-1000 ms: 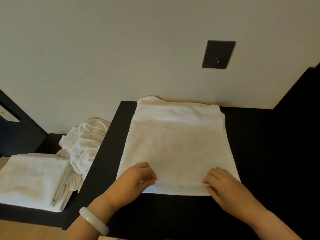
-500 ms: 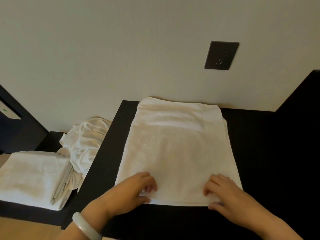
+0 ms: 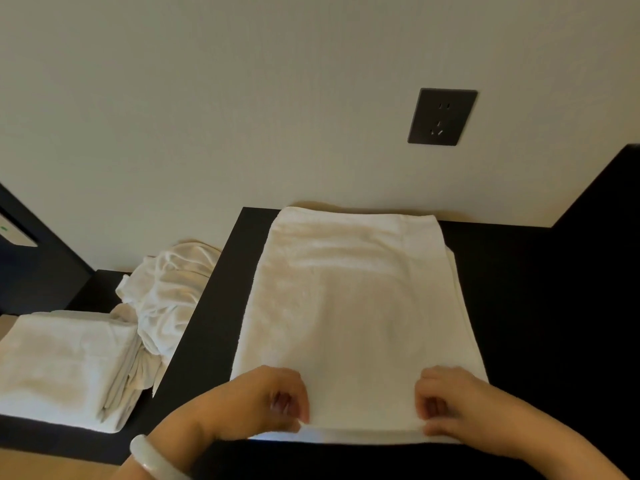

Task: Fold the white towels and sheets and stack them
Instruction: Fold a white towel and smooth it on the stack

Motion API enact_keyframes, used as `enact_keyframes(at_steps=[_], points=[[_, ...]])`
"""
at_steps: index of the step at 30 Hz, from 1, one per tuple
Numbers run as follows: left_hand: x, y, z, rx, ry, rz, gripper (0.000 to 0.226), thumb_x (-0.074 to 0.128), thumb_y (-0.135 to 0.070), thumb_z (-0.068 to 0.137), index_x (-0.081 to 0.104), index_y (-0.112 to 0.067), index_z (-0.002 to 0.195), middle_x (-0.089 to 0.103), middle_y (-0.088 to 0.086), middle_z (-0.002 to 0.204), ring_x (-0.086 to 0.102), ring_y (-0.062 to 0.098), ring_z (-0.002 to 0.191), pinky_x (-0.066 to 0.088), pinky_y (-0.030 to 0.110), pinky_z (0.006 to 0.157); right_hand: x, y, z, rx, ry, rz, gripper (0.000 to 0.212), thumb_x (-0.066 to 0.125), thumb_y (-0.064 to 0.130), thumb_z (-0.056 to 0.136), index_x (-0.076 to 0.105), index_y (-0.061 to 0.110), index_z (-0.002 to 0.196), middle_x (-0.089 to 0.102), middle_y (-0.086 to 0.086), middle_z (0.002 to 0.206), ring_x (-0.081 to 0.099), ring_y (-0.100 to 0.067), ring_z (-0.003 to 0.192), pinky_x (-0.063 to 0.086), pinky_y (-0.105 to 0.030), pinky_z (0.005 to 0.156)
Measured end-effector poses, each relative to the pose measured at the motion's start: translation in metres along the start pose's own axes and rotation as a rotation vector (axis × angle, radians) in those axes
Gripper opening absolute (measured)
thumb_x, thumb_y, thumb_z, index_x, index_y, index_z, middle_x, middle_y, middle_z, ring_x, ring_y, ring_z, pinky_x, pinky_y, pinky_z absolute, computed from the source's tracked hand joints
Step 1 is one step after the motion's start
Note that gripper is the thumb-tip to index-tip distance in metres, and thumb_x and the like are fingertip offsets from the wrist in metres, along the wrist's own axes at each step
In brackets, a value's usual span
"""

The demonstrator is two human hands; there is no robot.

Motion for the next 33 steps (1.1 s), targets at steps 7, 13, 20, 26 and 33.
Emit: enact_keyframes(at_steps=[7, 13, 20, 26, 33], points=[[-0.069, -0.001, 0.033, -0.048, -0.434, 0.274, 0.021, 0.057, -0.038, 0.096, 0.062, -0.035, 0.116, 0.055, -0.018, 0.121, 0.052, -0.005, 0.109, 0.043, 0.02, 0.101, -0.078, -0.008, 0.018, 0.107, -0.592, 0.112, 0.009, 0.056, 0.044, 0.096, 0.056, 0.052, 0.099, 0.055, 0.032, 0.113, 0.047, 0.018, 0.105, 0.038, -0.004, 0.087], [-0.075, 0.037, 0.069, -0.274, -0.538, 0.719, 0.065, 0.007, -0.063, 0.096, -0.017, -0.039, 0.152, -0.031, -0.011, 0.156, -0.027, 0.018, 0.147, -0.015, 0.042, 0.121, -0.065, -0.03, 0.062, 0.285, -0.541, -0.231, 0.062, 0.017, 0.052, 0.104, -0.007, 0.031, 0.157, -0.018, 0.007, 0.163, -0.02, -0.009, 0.149, -0.013, -0.032, 0.121], [-0.046, 0.038, 0.036, -0.137, -0.614, 0.848, 0.06, 0.016, -0.061, 0.099, 0.042, -0.032, 0.145, 0.039, -0.003, 0.153, 0.031, 0.021, 0.141, 0.015, 0.035, 0.111, -0.06, -0.013, 0.014, 0.11, -0.797, -0.271, 0.066, 0.015, 0.053, 0.103, 0.07, 0.022, 0.121, 0.066, 0.0, 0.128, 0.055, -0.014, 0.12, 0.026, -0.022, 0.104], [-0.152, 0.058, 0.029, -0.368, -0.985, 0.361, 0.04, 0.061, -0.035, 0.094, 0.06, -0.012, 0.127, 0.058, 0.009, 0.128, 0.058, 0.027, 0.114, 0.047, 0.044, 0.096, -0.15, -0.114, -0.01, 0.768, -1.045, 0.272, 0.026, 0.047, 0.035, 0.101, 0.057, 0.013, 0.111, 0.056, 0.002, 0.09, 0.059, -0.014, 0.076, 0.049, -0.028, 0.064], [-0.21, 0.112, 0.07, -0.665, -0.914, -0.549, 0.045, 0.054, -0.035, 0.1, 0.061, 0.009, 0.108, 0.06, 0.024, 0.089, 0.058, 0.037, 0.078, 0.052, 0.049, 0.081, -0.136, -0.145, 0.058, 0.697, -0.729, 1.226, 0.061, 0.06, 0.042, 0.096, 0.043, 0.008, 0.144, 0.07, -0.021, 0.099, 0.069, -0.035, 0.089, 0.058, -0.045, 0.077]])
Point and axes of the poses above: each hand's wrist, its own z-axis towards the middle knuckle, its own x-axis out of the palm, y = z × x, the point moved 10 cm from there along z, towards the middle knuckle
